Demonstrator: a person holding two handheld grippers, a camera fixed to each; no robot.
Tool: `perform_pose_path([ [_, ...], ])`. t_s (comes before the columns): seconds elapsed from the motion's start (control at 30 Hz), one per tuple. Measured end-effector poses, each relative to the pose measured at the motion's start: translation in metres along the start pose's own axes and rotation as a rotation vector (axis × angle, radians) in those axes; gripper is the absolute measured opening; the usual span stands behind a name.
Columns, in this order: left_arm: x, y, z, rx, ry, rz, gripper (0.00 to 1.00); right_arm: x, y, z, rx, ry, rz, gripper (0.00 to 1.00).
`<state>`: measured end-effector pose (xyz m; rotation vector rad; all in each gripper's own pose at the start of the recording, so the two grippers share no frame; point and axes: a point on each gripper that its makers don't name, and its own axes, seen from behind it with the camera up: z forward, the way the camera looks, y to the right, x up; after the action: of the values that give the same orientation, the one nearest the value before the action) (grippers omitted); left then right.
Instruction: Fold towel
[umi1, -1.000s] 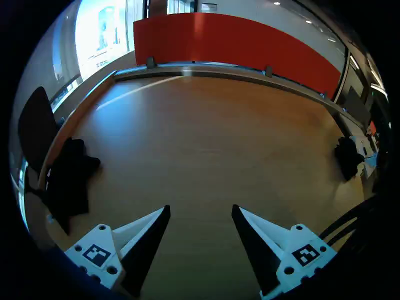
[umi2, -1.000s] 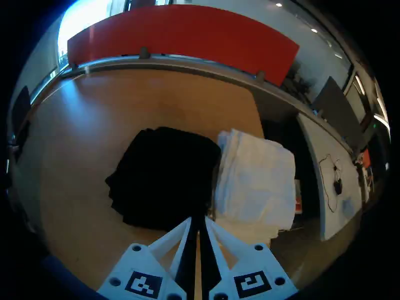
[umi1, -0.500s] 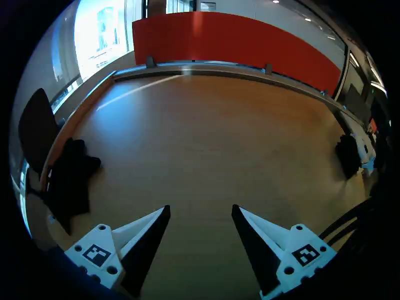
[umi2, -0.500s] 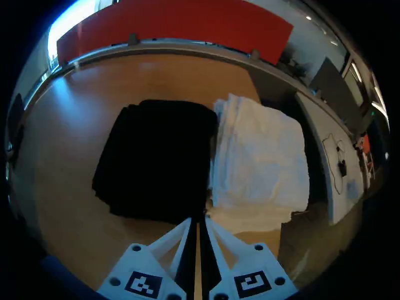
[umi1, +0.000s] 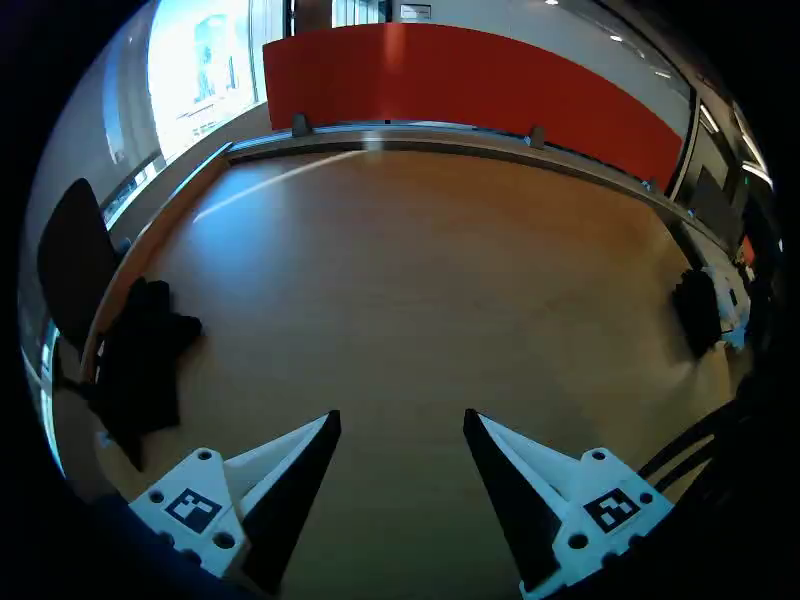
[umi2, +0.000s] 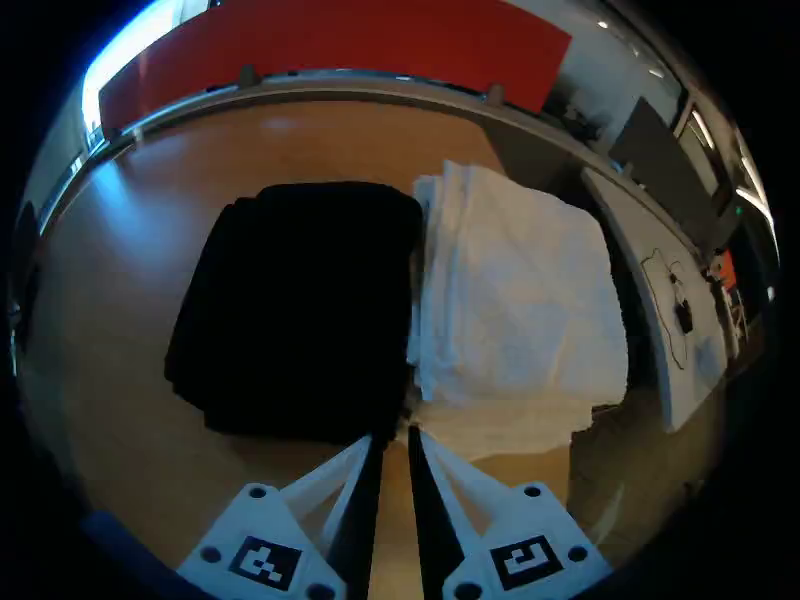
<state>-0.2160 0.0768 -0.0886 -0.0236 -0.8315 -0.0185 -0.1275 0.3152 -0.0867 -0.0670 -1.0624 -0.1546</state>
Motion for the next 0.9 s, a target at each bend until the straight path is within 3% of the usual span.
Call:
perform_pose_path([
  [0.17, 0.002, -0.001, 0.001, 0.001, 0.002, 0.0, 0.91, -0.007, 0.002, -0.007, -0.012, 0.017, 0.026, 0.38],
  [0.3, 0.002, -0.001, 0.002, -0.002, 0.004, -0.006, 0.91, -0.013, -0.004, -0.012, 0.0, 0.03, 0.055, 0.86],
  [0.37, 0.003, 0.0, 0.002, -0.005, 0.004, -0.006, 0.91, -0.014, -0.008, -0.015, 0.004, 0.041, 0.064, 0.94],
  [0.43, 0.003, 0.001, 0.003, -0.008, 0.005, -0.005, 0.91, -0.015, -0.011, -0.017, 0.004, 0.051, 0.068, 0.99],
  [0.7, 0.005, 0.001, 0.002, -0.013, 0.015, -0.002, 0.91, -0.006, -0.021, -0.025, 0.001, 0.093, 0.061, 1.0],
  [0.9, 0.007, 0.001, 0.0, -0.017, 0.024, -0.013, 0.91, 0.019, -0.038, -0.042, 0.02, 0.19, 0.07, 1.0],
])
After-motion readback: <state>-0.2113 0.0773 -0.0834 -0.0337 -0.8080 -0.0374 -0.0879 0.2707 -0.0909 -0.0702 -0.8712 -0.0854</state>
